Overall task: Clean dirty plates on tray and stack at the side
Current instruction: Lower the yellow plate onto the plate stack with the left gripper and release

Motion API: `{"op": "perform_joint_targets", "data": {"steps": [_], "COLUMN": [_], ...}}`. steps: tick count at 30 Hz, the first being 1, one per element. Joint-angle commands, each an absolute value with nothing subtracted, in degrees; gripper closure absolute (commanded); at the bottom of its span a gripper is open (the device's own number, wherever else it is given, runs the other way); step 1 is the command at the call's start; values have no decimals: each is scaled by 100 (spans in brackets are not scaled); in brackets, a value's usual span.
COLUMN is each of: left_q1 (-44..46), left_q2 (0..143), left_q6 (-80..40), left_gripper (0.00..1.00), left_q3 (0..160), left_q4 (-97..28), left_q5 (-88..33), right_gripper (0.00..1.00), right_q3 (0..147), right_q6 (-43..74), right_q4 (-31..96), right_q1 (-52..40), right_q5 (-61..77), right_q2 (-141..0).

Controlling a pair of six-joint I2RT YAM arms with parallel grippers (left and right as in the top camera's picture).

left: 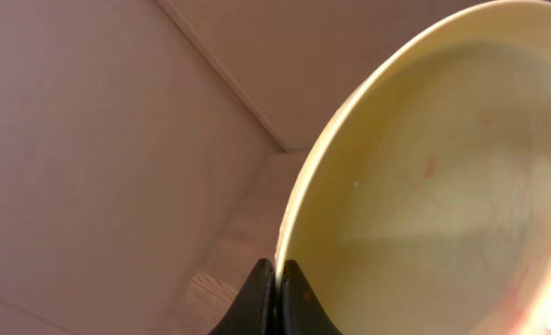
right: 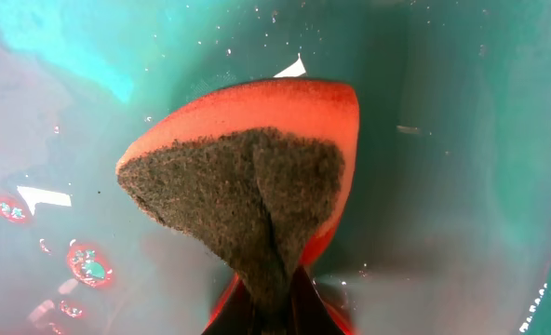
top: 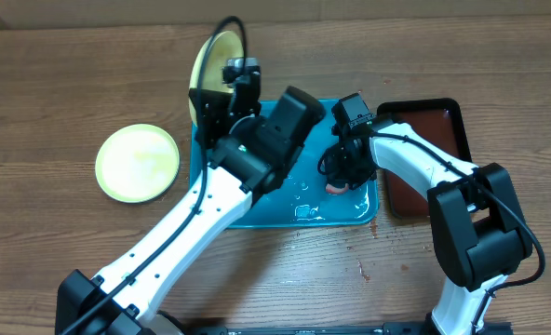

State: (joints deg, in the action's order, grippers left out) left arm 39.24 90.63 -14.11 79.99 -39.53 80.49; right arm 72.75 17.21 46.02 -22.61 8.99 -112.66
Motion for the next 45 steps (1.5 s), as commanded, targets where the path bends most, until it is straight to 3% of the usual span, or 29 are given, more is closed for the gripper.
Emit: {"op": "perform_joint_targets", "data": {"steps": [1, 21, 25, 31, 45], "left_q1": [4069, 4278, 4263, 3887, 888], "left_q2": [9002, 9002, 9002, 8864, 8742], "left_q6": [-698, -126, -246, -1496, -1455], "left_gripper": [96, 96, 96, 95, 96], "left_q3": [8079, 8079, 8079, 8079, 8079], "left_q4": [-3739, -3402, -3800, -4921, -5618], "left_q5": [8788, 8685, 7520, 5415, 58], "right_gripper": [96, 96, 96, 96, 96], "right_q3": [7286, 7286, 7286, 7290, 7660], "right_q6": [1789, 1802, 1802, 1809, 1898], "right_q4": [4480, 4412, 4410, 4530, 5319], "right_q1": [-2340, -2340, -2340, -2340, -1957], "right_q5": [904, 904, 913, 1063, 757], "right_q2": [-11520, -11520, -11518, -11268, -9730]}}
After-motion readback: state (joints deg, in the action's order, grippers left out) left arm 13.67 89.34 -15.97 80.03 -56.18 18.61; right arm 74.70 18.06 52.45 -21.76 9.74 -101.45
